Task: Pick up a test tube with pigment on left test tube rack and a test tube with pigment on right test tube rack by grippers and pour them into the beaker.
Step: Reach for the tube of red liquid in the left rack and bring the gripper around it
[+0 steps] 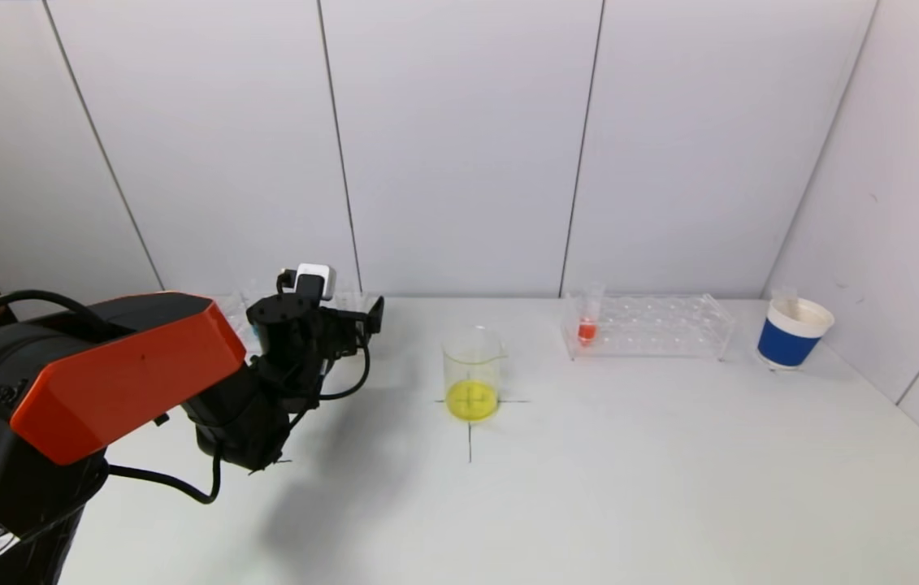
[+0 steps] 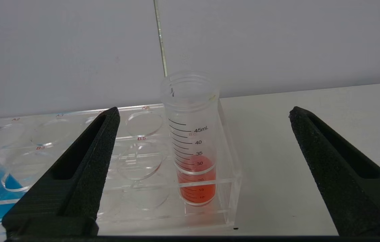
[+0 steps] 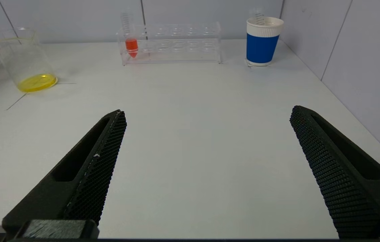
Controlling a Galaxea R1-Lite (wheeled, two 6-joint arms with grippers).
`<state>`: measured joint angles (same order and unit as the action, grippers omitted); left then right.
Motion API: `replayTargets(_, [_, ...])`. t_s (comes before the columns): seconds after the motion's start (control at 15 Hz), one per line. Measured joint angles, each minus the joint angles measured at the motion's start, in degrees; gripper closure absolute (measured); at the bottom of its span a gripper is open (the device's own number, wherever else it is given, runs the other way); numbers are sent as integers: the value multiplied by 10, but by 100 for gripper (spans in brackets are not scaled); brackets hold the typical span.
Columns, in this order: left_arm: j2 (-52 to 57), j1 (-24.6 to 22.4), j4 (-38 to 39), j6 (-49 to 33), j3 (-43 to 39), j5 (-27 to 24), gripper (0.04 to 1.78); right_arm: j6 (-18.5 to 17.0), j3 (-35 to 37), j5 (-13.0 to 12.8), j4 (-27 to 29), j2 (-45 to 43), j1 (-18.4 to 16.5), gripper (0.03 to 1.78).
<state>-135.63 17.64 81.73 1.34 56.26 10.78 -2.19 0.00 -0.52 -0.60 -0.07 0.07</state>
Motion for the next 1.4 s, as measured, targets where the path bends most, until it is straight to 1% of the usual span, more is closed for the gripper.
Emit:
replayTargets(0.27, [-2, 3, -2, 1, 3, 3, 6, 0, 0, 0, 0, 0, 0, 4])
replayTargets(0.53, [-7, 3, -3, 4, 15, 31, 6, 0, 0, 0, 0, 0, 0, 4])
replayTargets(1.2, [-14, 6, -1, 4, 21, 45, 6, 0, 0, 0, 0, 0, 0, 4])
replayTargets(1.4, [-19, 7, 0, 5, 29, 62, 6, 0, 0, 0, 0, 0, 0, 4])
